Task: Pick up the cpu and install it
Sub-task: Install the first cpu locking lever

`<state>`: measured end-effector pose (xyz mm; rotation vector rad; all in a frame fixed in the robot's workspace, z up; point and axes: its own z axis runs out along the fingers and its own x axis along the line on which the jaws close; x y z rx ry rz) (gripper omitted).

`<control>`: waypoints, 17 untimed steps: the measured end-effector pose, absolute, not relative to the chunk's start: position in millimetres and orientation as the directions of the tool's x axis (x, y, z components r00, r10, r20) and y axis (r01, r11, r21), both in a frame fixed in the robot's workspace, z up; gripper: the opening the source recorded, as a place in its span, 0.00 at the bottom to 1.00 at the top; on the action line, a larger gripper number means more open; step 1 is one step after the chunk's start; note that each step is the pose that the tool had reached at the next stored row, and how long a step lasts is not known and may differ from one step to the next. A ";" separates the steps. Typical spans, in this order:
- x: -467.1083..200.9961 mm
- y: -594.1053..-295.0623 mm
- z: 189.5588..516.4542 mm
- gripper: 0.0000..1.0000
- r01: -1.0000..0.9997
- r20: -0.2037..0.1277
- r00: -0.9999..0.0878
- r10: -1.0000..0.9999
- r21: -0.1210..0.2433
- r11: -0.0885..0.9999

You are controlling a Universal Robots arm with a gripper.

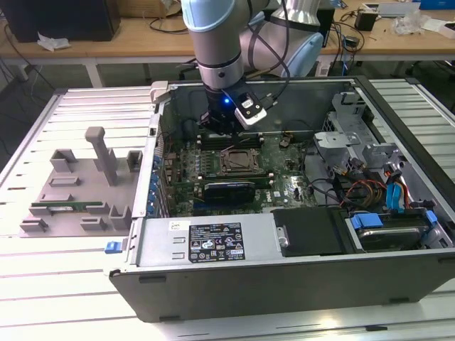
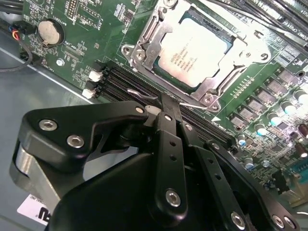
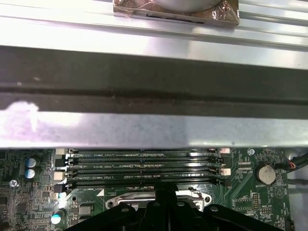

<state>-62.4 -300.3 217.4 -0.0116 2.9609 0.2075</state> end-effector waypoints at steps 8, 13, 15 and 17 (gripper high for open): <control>-62.4 -300.3 214.4 0.11 -0.021 -0.183 -0.983 0.004 0.137 0.990; -62.7 -300.3 211.2 0.11 -0.023 -0.200 -0.980 0.005 0.136 0.990; -62.6 -300.3 211.1 0.11 -0.023 -0.201 -0.980 0.005 0.136 0.990; -62.7 -300.3 211.0 0.11 -0.023 -0.201 -0.980 0.005 0.136 0.990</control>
